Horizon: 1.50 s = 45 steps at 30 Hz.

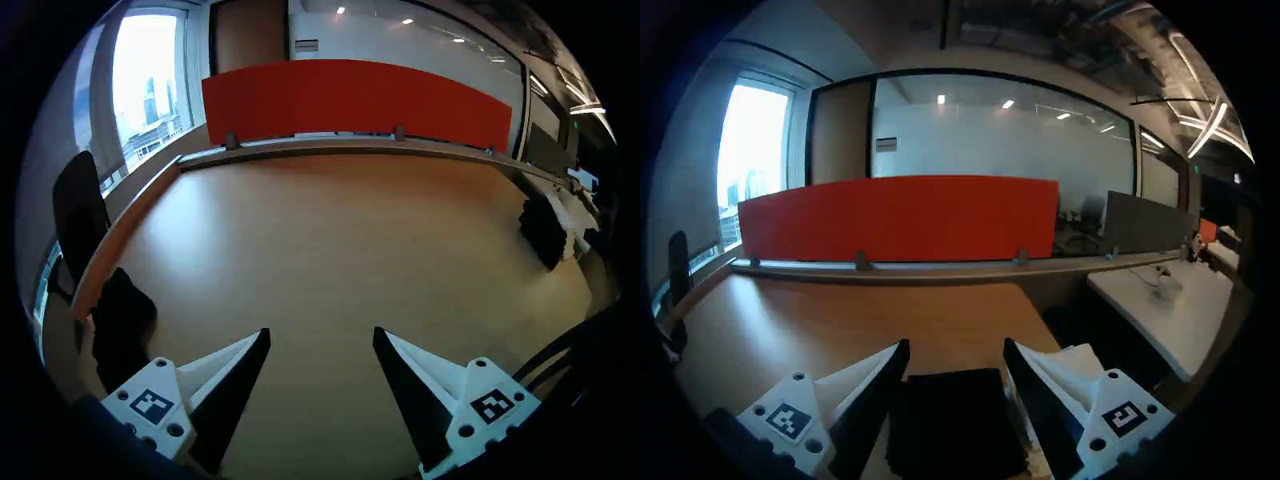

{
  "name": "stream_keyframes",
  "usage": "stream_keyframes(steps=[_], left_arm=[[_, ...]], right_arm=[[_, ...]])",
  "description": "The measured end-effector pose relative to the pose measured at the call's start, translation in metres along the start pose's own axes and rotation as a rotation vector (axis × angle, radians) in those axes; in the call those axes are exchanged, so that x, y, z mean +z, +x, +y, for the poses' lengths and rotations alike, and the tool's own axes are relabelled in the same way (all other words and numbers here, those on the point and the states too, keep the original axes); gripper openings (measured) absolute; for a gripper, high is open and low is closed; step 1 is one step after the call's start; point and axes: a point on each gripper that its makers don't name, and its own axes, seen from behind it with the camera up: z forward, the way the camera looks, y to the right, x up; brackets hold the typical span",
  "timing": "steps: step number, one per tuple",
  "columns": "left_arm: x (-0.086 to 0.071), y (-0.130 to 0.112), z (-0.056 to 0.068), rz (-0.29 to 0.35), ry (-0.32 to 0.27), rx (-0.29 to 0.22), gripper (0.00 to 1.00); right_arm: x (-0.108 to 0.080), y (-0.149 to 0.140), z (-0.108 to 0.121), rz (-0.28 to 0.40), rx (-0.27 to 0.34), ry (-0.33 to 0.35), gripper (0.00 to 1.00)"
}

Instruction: Fold towel

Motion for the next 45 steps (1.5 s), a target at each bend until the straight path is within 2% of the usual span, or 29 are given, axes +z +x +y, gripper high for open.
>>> stream_keyframes(steps=[3,11,20,29,36,45], left_arm=[[0.0,0.002,-0.001,0.002,0.002,0.003,0.95],[0.002,0.008,-0.002,0.014,-0.002,-0.005,0.95],[0.006,0.026,-0.001,0.054,-0.017,-0.008,0.95],[0.009,0.067,-0.006,0.166,-0.03,-0.023,0.95],[0.006,0.107,-0.019,0.298,0.003,-0.027,0.95],[0.003,0.138,-0.028,0.377,0.034,-0.026,0.95]], right_arm=[[-0.003,0.007,-0.003,0.028,0.018,0.004,1.0],[-0.008,0.017,-0.005,0.066,0.024,-0.008,0.99],[-0.014,0.031,-0.012,0.098,0.003,-0.01,0.99],[-0.022,0.045,-0.025,0.135,-0.012,0.0,1.0],[-0.025,0.045,-0.029,0.134,-0.022,-0.003,1.0],[-0.029,0.041,-0.036,0.127,-0.019,0.004,0.99]])
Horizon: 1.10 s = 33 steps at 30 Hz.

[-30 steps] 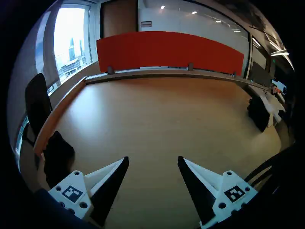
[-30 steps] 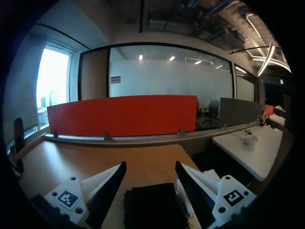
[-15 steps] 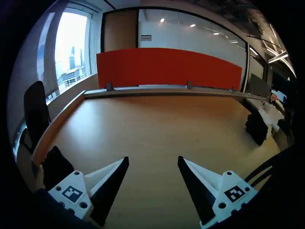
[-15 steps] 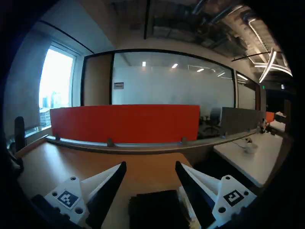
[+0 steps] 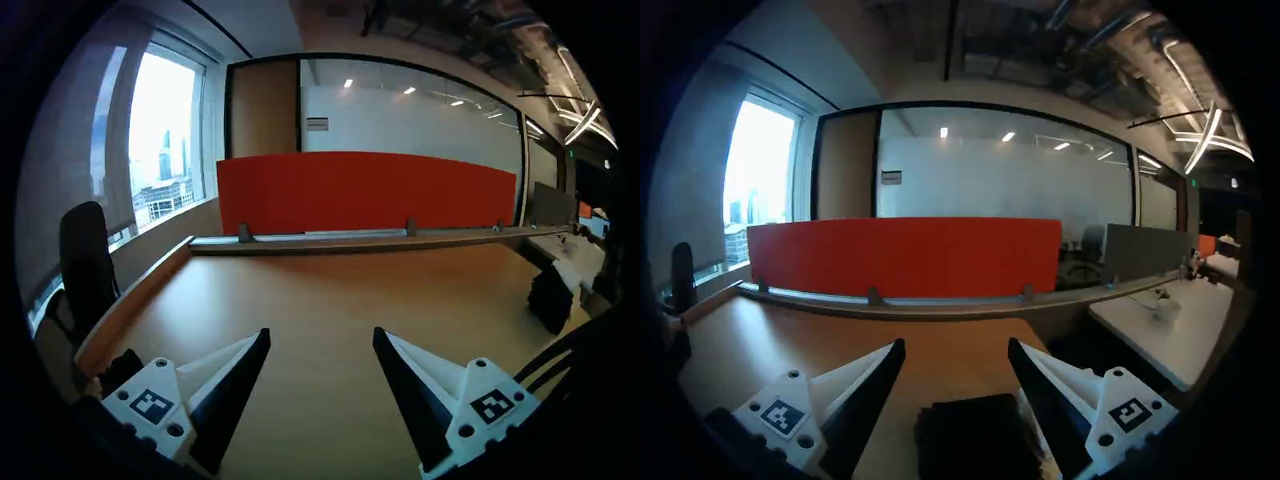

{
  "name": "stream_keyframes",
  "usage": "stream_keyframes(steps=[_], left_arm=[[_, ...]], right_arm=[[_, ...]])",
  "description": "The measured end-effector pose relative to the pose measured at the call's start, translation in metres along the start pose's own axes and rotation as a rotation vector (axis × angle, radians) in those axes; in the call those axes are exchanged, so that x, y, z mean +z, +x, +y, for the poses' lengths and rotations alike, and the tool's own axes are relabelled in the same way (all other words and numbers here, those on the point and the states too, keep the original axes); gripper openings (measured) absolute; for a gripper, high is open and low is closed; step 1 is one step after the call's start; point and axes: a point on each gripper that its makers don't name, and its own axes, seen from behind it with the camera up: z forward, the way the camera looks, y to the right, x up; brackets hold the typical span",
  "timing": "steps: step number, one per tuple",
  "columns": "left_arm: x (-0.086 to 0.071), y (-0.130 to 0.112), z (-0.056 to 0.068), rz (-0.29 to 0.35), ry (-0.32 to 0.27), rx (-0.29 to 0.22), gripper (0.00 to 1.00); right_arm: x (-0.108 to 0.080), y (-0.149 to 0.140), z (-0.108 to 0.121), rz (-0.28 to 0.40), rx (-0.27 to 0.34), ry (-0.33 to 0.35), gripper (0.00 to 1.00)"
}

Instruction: Fold towel

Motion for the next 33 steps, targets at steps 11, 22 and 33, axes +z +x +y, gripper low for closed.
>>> stream_keyframes(steps=[11,22,33], left_arm=[[0.017,0.045,-0.012,0.083,0.001,-0.009,0.95],[0.033,0.082,-0.02,0.154,-0.013,-0.026,0.95],[0.039,0.11,-0.024,0.221,-0.022,-0.039,0.95]], right_arm=[[-0.004,0.018,-0.025,0.024,0.01,0.008,1.0],[-0.005,0.034,-0.074,0.046,0.013,0.049,0.99],[-0.003,0.05,-0.122,0.073,0.016,0.072,1.0]])
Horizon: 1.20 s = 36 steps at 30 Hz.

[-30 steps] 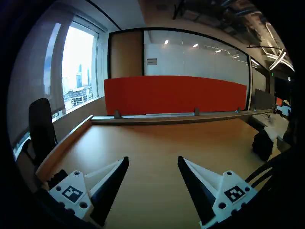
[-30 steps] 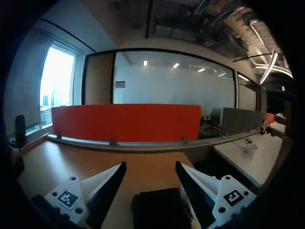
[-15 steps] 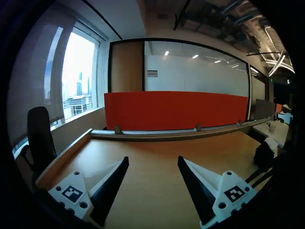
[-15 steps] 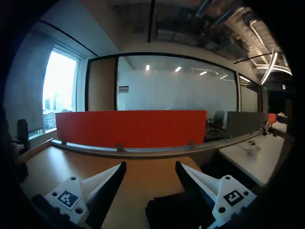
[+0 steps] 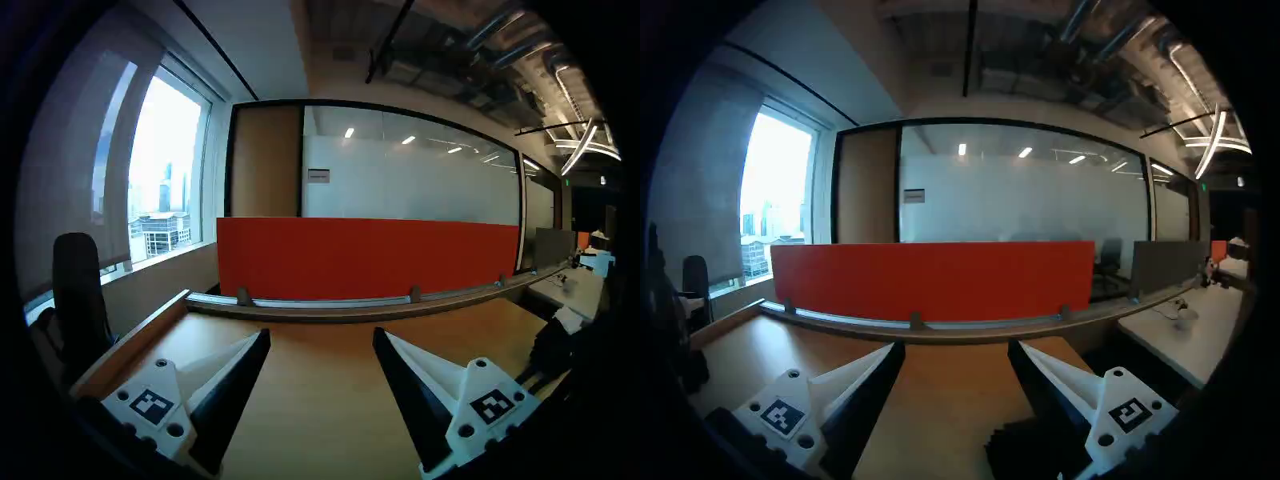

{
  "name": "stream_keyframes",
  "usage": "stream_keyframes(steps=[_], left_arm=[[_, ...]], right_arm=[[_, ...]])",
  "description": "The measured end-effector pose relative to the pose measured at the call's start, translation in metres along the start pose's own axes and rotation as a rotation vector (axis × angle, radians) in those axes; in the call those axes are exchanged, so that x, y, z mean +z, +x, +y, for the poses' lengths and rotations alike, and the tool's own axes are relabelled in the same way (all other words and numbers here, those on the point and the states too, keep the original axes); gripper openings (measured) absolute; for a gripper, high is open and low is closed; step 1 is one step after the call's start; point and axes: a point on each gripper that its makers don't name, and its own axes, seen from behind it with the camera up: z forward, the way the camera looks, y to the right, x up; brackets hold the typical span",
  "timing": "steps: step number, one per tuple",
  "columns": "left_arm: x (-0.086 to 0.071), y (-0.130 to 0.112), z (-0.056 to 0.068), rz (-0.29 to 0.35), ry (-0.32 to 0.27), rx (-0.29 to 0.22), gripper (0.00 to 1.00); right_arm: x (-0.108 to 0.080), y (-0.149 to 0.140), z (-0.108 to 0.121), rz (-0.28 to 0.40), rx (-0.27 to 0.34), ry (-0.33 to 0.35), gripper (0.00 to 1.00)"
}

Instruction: Fold towel

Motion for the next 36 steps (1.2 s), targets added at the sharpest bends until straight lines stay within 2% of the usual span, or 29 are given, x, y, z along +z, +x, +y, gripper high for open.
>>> stream_keyframes(steps=[14,26,36], left_arm=[[0.003,0.011,-0.003,0.023,0.0,0.003,0.95],[0.003,0.011,-0.007,0.038,0.007,0.012,0.95],[-0.001,0.009,-0.004,0.058,0.008,0.016,0.95]], right_arm=[[0.008,0.004,-0.044,0.02,0.008,0.013,0.99],[0.011,0.01,-0.049,0.029,0.018,0.002,1.0],[0.008,0.021,-0.069,0.037,0.043,0.02,1.0]])
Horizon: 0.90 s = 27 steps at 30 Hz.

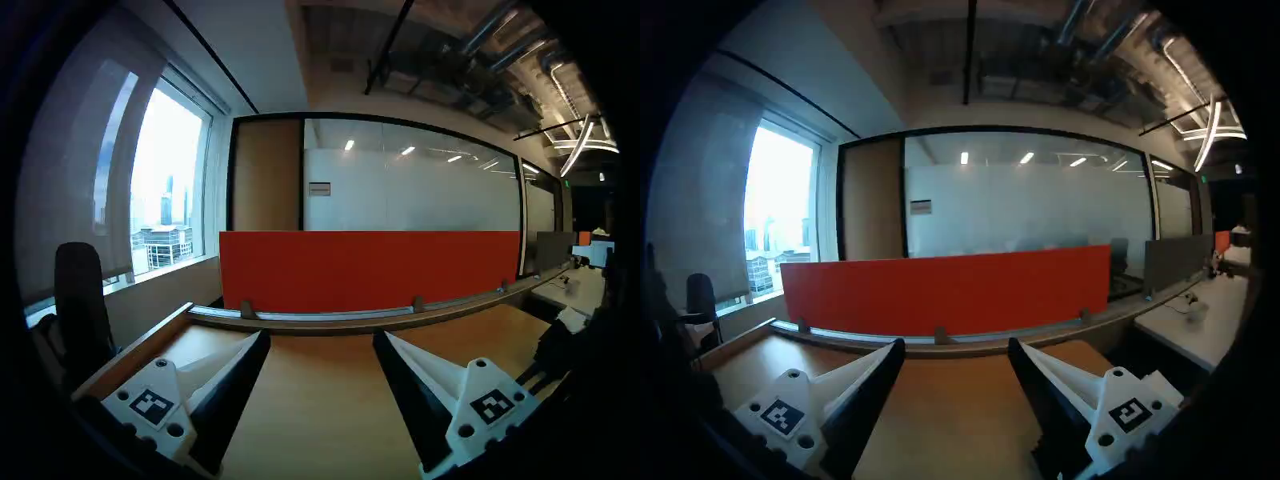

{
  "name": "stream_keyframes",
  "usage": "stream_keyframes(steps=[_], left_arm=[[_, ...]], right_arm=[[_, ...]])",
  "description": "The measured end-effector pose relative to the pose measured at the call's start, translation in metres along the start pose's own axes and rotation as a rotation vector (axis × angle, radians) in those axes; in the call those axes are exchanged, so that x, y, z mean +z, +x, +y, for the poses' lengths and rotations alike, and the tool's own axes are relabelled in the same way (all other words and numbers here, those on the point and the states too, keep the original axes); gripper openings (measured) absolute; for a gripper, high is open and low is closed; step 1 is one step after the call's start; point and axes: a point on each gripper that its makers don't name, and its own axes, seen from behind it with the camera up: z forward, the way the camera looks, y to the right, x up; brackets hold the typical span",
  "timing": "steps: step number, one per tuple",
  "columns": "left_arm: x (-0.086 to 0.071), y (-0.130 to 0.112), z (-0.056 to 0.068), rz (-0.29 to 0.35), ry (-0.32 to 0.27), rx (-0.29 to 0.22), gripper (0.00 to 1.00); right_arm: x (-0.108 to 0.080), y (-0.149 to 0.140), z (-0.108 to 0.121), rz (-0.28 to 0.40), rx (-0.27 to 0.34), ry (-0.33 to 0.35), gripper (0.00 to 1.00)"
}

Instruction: Fold towel

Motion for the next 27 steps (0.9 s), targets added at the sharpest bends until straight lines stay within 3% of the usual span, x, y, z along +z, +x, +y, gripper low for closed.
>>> stream_keyframes(steps=[5,17,27], left_arm=[[-0.001,-0.009,-0.003,0.002,0.006,0.013,0.95],[-0.008,-0.045,-0.017,0.04,0.034,0.031,0.95],[-0.012,-0.094,-0.022,0.049,0.044,0.012,0.95]], right_arm=[[-0.002,0.0,-0.008,-0.006,-0.002,0.002,1.0],[-0.01,-0.006,0.002,0.023,0.082,-0.055,0.99],[-0.013,-0.024,0.002,0.037,0.025,-0.066,1.0]])
